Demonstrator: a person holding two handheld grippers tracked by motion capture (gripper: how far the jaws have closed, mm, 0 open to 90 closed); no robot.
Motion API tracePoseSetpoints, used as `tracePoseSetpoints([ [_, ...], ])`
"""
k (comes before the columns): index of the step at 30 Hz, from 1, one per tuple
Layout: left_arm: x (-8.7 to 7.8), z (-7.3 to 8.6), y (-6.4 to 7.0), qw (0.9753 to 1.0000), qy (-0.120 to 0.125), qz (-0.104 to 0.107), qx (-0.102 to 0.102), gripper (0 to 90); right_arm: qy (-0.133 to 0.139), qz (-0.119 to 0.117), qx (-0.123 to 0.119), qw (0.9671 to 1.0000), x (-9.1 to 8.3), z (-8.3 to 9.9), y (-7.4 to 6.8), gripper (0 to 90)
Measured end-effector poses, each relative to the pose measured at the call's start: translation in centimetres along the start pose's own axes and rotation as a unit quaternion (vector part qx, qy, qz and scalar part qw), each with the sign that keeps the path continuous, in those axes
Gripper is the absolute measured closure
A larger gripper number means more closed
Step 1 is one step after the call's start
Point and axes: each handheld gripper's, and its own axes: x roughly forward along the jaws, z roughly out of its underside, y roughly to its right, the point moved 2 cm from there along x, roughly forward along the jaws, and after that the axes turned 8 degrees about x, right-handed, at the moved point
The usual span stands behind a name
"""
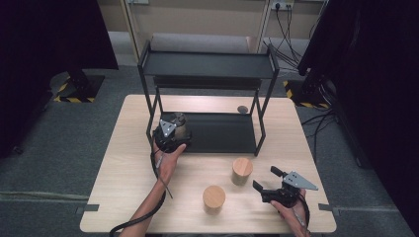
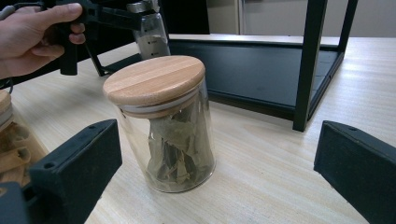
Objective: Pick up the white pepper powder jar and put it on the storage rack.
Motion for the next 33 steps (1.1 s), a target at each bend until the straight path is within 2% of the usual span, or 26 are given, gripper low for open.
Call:
tracePoseSetpoints([
  [18,-1.5,0.5,0.3,0.9997,0.017,0.016,0.004,4.2,0.0,0.0,0.001,1.0,0.0,0.0,0.0,1.0],
  [33,-3.1,1.2,0.7,0.9988,0.03,0.038,0.007,4.2,0.0,0.0,0.001,1.0,0.0,0.0,0.0,1.0],
])
